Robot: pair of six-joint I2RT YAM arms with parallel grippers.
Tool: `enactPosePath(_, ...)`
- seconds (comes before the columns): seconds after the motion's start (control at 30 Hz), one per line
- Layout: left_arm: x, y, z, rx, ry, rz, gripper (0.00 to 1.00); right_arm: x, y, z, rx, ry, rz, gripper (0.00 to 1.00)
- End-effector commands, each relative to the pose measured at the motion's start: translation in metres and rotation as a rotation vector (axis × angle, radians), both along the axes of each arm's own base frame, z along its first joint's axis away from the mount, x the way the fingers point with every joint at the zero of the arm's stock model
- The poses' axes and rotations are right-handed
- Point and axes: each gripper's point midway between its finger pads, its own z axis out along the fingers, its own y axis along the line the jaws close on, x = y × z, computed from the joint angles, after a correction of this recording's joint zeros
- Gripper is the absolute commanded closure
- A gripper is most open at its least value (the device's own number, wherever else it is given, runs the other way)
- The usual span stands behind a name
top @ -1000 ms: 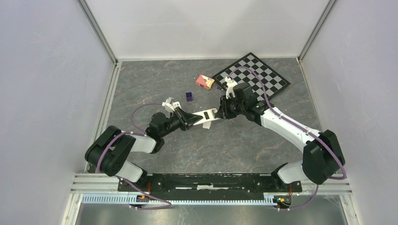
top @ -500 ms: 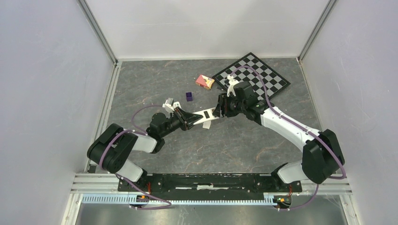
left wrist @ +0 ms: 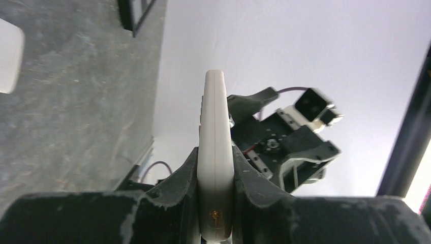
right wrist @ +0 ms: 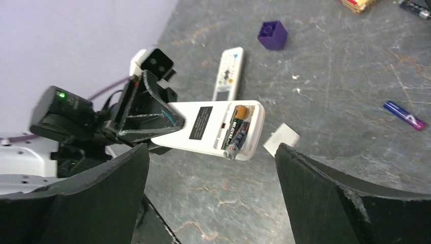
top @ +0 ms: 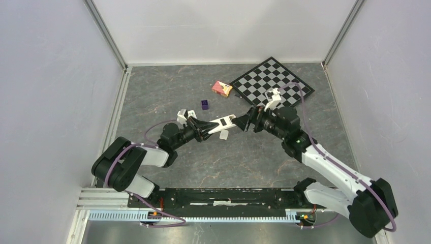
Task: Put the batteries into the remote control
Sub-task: Load the battery into the remote control.
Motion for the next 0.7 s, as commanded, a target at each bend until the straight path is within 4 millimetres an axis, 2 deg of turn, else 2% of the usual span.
enactPosePath(0.0, -0.009, 0.002, 0.048, -0.184, 0.067, -0.032, 0.98, 0.000, -0.003, 0.058, 0.258, -0.160, -0.055, 0.02)
enactPosePath(0.1, -0.008, 0.004, 0.060, -0.234, 0.112, -0.029, 0.98, -0.006, -0.007, 0.073, 0.371, -0.188, -0.068, 0.02)
enactPosePath(0.33, -0.004, 0.000, 0.077, -0.266, 0.122, -0.035, 0.98, -0.011, -0.012, 0.089, 0.509, -0.202, -0.081, 0.02)
enactPosePath(0.43, -0.003, 0.001, 0.082, -0.255, 0.102, -0.028, 0.98, -0.009, -0.012, 0.087, 0.525, -0.171, -0.090, 0.04)
enactPosePath(0.67, -0.005, 0.001, 0.091, -0.237, 0.063, -0.022, 0.98, -0.001, -0.014, 0.066, 0.552, -0.061, -0.152, 0.18)
